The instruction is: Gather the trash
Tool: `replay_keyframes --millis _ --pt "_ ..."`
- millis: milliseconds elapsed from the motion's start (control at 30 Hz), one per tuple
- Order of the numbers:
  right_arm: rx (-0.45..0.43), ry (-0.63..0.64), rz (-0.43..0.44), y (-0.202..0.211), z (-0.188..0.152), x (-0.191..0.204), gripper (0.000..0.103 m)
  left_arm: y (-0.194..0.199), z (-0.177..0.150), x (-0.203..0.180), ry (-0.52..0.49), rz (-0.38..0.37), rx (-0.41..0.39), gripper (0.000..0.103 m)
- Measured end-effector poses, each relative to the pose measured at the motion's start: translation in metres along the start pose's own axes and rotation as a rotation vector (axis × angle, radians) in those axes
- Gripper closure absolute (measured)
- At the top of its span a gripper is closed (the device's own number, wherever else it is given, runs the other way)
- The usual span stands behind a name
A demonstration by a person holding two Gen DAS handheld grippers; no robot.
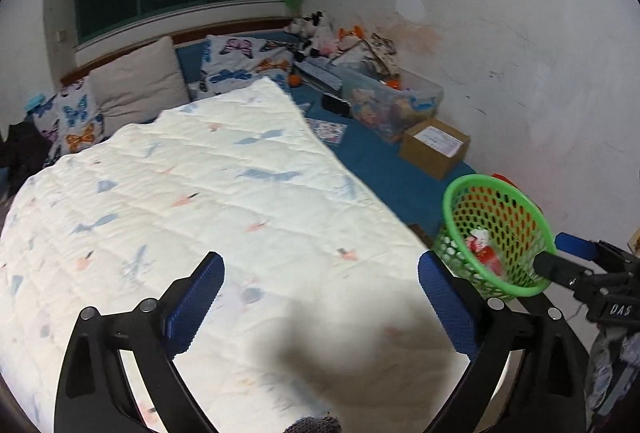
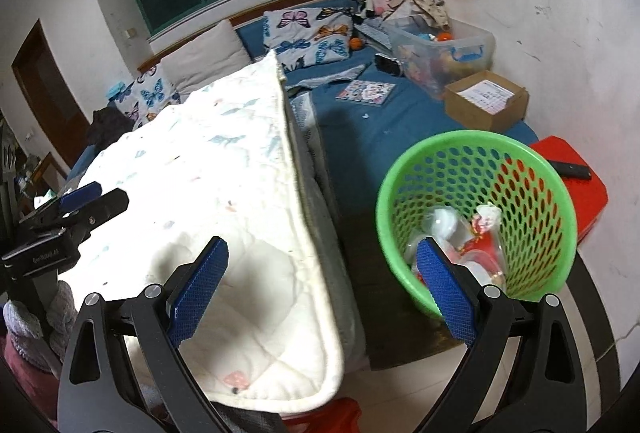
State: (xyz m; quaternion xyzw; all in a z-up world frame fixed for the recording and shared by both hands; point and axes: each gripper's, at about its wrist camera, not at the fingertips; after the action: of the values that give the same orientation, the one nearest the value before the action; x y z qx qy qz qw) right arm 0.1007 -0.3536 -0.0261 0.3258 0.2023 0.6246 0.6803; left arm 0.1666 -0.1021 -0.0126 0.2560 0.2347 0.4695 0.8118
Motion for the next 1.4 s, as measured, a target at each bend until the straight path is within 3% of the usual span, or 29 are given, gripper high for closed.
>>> replay_keyframes --millis 533,1400 --pt "-0.015 0.084 0.040 0.004 -0.002 0.046 0.005 0.042 -0.033 0.050 0.121 0.071 -0.039 0.008" --pt "-0.024 0.118 0.016 0.009 -0.008 0.064 0.004 0.059 -0.045 0.044 0.093 0.122 -0.062 0.008"
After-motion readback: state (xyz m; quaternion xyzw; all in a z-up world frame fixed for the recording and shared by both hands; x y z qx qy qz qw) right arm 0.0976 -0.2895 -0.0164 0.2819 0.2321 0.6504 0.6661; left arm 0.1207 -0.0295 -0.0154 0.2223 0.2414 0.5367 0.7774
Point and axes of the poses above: each gripper's, at about its wrist camera, not at the fingertips, and y roughly against the way its jaws point, x to its left, z to its top, and after that the axes turned 8 degrees about -z, right-handed
